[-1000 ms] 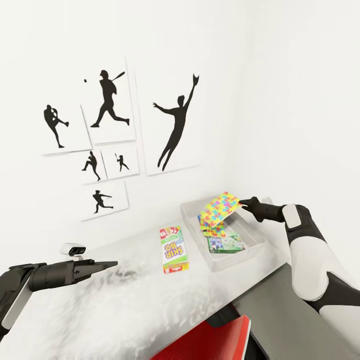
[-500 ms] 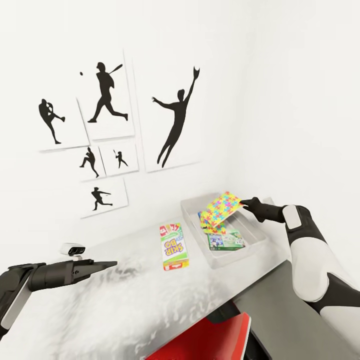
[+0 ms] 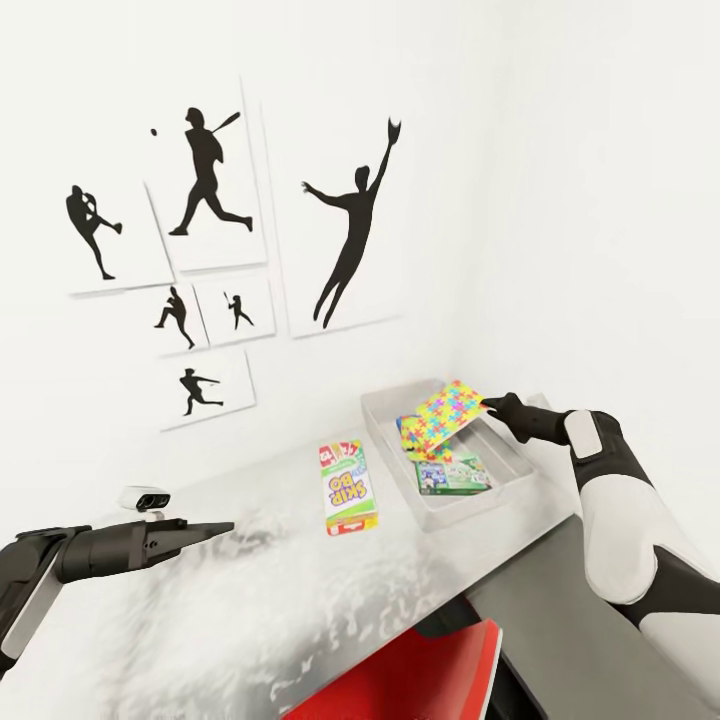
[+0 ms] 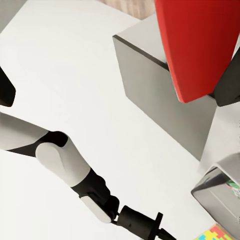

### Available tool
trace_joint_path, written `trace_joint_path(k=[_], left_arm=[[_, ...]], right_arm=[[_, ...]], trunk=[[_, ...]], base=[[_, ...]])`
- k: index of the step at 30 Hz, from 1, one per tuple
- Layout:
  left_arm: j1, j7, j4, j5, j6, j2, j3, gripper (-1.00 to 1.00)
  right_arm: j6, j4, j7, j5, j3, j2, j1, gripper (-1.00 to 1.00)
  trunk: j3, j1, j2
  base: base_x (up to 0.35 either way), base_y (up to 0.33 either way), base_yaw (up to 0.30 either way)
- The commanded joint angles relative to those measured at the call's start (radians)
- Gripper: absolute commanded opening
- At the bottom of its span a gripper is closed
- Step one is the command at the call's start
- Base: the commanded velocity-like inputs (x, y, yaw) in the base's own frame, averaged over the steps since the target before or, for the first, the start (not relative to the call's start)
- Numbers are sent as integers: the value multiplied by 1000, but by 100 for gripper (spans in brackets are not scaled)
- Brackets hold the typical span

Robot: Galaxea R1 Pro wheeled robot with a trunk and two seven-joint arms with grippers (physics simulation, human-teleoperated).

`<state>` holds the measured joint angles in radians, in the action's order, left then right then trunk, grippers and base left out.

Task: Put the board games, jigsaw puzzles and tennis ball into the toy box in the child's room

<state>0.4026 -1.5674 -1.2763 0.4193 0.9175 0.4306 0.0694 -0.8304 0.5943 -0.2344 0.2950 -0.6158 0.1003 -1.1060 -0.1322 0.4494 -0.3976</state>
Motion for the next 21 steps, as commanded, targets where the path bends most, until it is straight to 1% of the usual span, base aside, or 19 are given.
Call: trace_joint_path(k=[1,21], left_arm=[[1,-3,0,0,11,0,0,100],[1,-3,3,-1,11,0,3,100]], right_arm=[[-4,0,-6,-7,-5,-1,-2,-100],[-4,1,-8,-5,-5,-2,-1,-100]], trunk=[[-4,1,-2],[-37,1,-2]], base=[[0,0,0],[0,0,0]])
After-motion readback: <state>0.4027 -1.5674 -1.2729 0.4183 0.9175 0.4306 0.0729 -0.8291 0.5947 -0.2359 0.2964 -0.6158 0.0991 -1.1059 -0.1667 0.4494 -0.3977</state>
